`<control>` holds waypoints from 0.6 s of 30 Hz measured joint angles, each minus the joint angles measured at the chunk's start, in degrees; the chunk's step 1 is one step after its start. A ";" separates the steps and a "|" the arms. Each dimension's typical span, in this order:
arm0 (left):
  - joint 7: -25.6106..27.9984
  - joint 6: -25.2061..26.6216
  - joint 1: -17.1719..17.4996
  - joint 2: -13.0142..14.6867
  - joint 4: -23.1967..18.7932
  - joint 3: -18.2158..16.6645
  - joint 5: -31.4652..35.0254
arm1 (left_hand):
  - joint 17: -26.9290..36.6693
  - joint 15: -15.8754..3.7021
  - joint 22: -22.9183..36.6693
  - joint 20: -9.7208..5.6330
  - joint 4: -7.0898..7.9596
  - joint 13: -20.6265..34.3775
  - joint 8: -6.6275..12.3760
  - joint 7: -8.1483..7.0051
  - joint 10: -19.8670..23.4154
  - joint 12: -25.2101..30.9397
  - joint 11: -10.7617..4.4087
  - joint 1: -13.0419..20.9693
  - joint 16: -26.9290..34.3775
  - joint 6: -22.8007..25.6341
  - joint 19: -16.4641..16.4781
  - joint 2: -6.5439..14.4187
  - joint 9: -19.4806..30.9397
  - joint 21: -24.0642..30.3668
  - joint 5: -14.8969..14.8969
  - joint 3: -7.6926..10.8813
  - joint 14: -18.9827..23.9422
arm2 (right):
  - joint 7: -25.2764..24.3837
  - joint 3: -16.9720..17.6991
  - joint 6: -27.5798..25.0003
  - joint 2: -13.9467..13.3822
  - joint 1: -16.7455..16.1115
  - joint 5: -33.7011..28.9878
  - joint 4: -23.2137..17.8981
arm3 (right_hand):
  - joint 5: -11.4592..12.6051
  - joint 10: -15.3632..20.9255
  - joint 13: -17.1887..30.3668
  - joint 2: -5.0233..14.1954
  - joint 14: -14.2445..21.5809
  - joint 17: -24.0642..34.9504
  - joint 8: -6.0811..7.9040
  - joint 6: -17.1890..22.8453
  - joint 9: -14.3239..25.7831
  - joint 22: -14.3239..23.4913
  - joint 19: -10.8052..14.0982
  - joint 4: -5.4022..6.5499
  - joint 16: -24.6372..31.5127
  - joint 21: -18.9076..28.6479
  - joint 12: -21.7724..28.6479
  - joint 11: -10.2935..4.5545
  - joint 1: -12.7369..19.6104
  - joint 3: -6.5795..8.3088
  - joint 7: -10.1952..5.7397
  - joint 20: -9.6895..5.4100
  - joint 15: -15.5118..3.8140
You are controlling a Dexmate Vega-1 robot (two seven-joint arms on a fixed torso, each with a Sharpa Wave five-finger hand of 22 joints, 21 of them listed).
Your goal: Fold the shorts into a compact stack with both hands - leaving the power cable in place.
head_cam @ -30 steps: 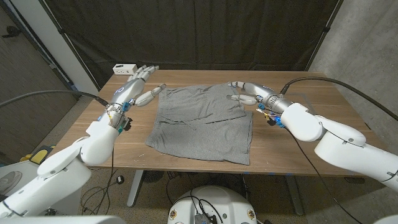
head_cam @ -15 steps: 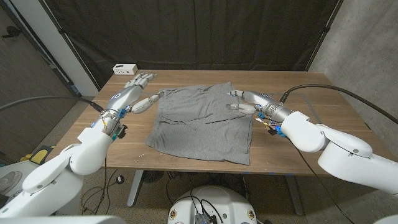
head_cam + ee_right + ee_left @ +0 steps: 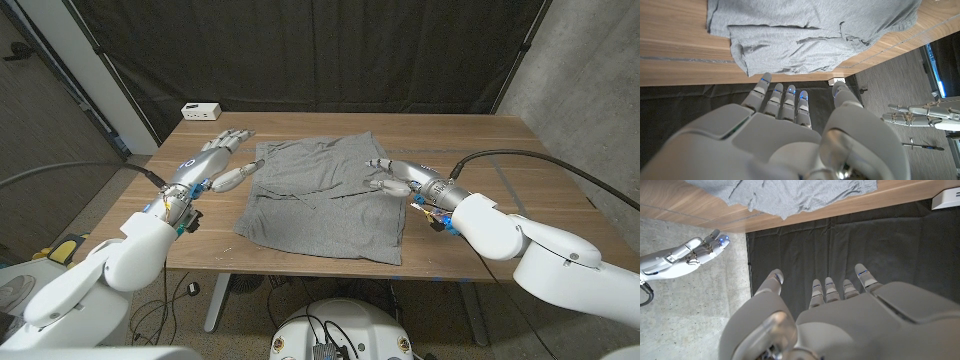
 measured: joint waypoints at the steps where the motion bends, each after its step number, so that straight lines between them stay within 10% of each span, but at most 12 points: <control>1: -0.37 0.14 0.43 -0.47 -0.22 -0.20 0.20 | 0.00 0.00 0.00 0.00 -0.08 0.00 0.00 0.00 0.00 0.00 0.00 0.00 0.00 0.00 0.00 0.00 0.00 0.00 0.00 -0.08 0.00 | -0.03 -0.18 -0.17 0.01 0.00 0.16 0.00 | 0.00 0.00 0.00 0.01 0.00 0.00 0.00 0.00 0.00 0.00 0.00 0.00 0.00 0.00 0.00 0.00 0.01 0.00 0.00 0.00 0.00; 18: -3.76 0.62 2.78 -2.72 0.17 -1.17 1.06 | 0.00 -0.21 -0.01 0.00 -0.80 -0.01 0.00 -0.30 0.00 0.00 0.00 0.83 0.00 0.30 0.00 0.23 -0.01 -0.60 0.00 0.15 -0.21 | 1.36 -4.54 -3.73 0.37 1.80 -1.15 -0.90 | 0.00 0.61 0.00 0.08 0.00 -0.01 0.02 0.96 -0.01 0.00 0.02 -0.02 -0.03 0.00 0.00 0.17 0.73 0.02 0.52 0.02 0.00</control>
